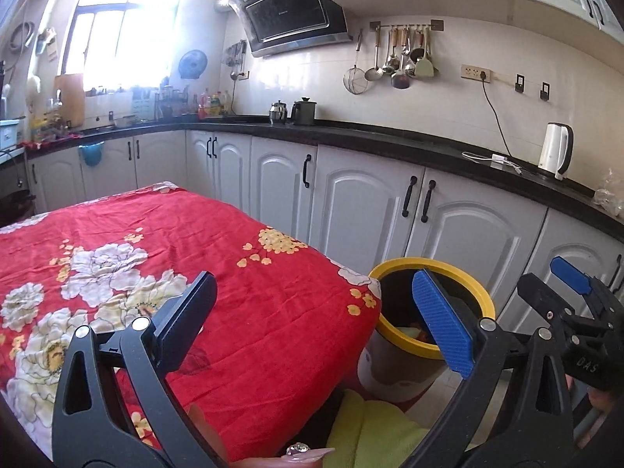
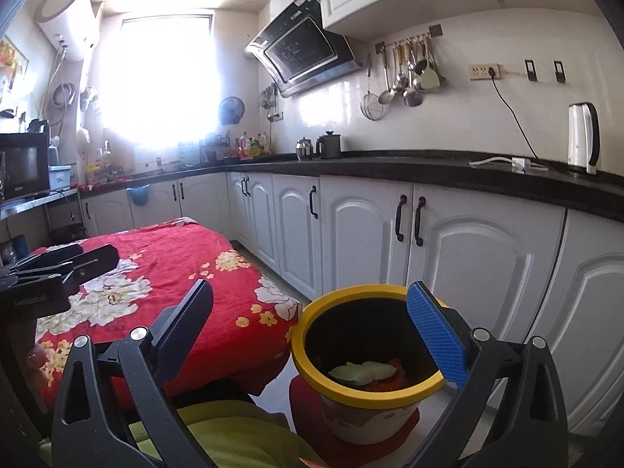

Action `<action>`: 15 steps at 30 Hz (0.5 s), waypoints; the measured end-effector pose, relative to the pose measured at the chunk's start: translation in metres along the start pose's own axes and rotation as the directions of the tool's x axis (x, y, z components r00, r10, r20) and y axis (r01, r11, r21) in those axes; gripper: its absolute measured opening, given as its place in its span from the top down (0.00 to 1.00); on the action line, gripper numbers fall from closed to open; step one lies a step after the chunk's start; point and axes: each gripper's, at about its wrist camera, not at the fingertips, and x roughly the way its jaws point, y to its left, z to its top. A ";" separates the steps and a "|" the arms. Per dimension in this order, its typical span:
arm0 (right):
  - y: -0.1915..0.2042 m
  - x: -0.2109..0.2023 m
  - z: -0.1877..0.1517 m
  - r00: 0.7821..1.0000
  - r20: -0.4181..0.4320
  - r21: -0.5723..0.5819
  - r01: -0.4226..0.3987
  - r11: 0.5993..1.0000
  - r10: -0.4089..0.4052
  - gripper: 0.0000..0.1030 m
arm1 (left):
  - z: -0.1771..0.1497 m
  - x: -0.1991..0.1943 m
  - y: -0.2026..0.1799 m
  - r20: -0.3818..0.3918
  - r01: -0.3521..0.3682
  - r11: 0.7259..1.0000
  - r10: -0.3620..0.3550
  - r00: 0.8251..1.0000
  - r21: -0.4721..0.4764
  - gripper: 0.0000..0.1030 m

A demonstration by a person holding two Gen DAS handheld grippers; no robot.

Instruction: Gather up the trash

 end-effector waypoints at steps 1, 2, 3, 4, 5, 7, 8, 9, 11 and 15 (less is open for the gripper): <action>0.001 -0.001 0.000 1.000 0.007 -0.006 0.000 1.000 0.000 0.06 | -0.001 0.000 0.000 0.001 0.001 1.000 -0.001 1.000 -0.001 0.11; 0.003 -0.001 0.000 1.000 0.009 -0.008 -0.001 1.000 0.001 0.06 | -0.001 -0.001 -0.001 0.003 0.001 1.000 -0.001 1.000 -0.001 0.11; 0.004 -0.002 -0.001 1.000 0.008 -0.012 -0.003 1.000 0.003 0.06 | -0.001 -0.001 -0.001 0.004 0.002 1.000 -0.002 1.000 -0.001 0.11; 0.005 -0.002 -0.001 1.000 0.005 -0.015 -0.007 1.000 0.007 0.06 | -0.001 -0.001 -0.001 0.005 0.003 1.000 -0.003 1.000 0.000 0.11; 0.005 -0.001 -0.001 1.000 0.004 -0.017 -0.010 1.000 0.010 0.06 | -0.001 -0.002 -0.002 0.007 0.003 1.000 -0.003 1.000 0.001 0.11; 0.005 0.000 -0.001 1.000 0.000 -0.020 -0.015 1.000 0.015 0.06 | -0.002 -0.002 -0.002 0.007 0.004 1.000 -0.004 1.000 0.003 0.11; 0.006 0.000 -0.001 1.000 -0.001 -0.022 -0.014 1.000 0.014 0.06 | -0.002 -0.002 -0.002 0.007 0.006 1.000 -0.006 1.000 0.002 0.11; 0.005 0.000 -0.001 1.000 -0.001 -0.021 -0.013 1.000 0.013 0.06 | -0.002 -0.002 -0.003 0.006 0.005 1.000 -0.005 1.000 0.002 0.11; 0.005 0.001 -0.001 1.000 -0.002 -0.021 -0.014 1.000 0.014 0.06 | -0.002 -0.002 -0.002 0.007 0.009 1.000 -0.009 1.000 0.002 0.11; 0.005 0.001 -0.001 1.000 -0.004 -0.016 -0.010 1.000 0.010 0.06 | -0.002 -0.002 -0.002 0.009 0.010 1.000 -0.010 1.000 0.001 0.11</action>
